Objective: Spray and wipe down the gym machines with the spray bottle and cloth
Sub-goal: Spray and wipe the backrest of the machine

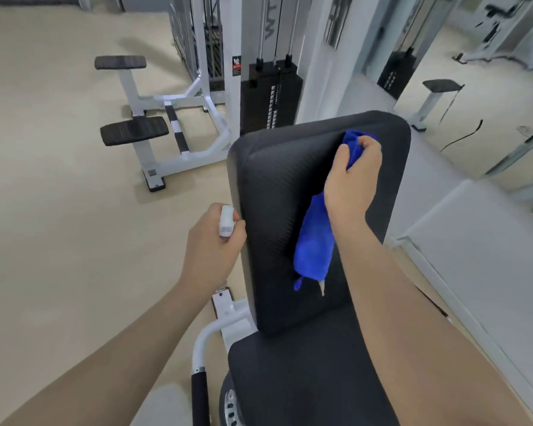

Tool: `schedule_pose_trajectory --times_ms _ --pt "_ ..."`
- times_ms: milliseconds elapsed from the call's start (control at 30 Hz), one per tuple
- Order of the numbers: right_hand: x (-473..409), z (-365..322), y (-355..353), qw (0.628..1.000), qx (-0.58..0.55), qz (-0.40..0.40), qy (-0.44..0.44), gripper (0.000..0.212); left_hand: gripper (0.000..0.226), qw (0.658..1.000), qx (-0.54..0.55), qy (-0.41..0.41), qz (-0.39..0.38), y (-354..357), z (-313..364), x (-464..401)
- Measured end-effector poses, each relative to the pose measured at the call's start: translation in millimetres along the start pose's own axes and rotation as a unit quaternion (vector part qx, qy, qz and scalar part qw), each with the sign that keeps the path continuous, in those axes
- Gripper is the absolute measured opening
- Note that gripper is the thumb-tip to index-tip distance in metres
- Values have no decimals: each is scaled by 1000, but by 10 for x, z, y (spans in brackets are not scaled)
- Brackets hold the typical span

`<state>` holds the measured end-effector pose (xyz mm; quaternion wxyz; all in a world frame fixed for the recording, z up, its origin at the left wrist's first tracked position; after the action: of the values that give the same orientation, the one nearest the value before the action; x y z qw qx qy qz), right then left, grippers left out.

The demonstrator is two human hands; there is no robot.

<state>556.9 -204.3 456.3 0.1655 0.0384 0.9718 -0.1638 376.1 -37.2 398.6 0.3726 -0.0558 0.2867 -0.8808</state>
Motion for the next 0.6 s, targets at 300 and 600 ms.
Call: schedule_pose_trajectory --times_ms 300,600 --pt "847 -797 613 943 99 -169 -270 38 23 998 55 15 18 -109 227 -168" --pt "-84 -686 375 953 174 -99 -227 28 28 999 31 -27 -11 -22 259 -307"
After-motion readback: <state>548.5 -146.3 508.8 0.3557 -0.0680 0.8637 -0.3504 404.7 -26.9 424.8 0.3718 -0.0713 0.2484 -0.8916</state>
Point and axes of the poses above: each hand's wrist, its own x-axis away from the middle knuckle, its own y-axis out of the palm, z = x × y, the point moved 9 cm from there along -x, towards the middle knuckle, and after that the axes turned 6 degrees about -x, right-handed, at the moved point
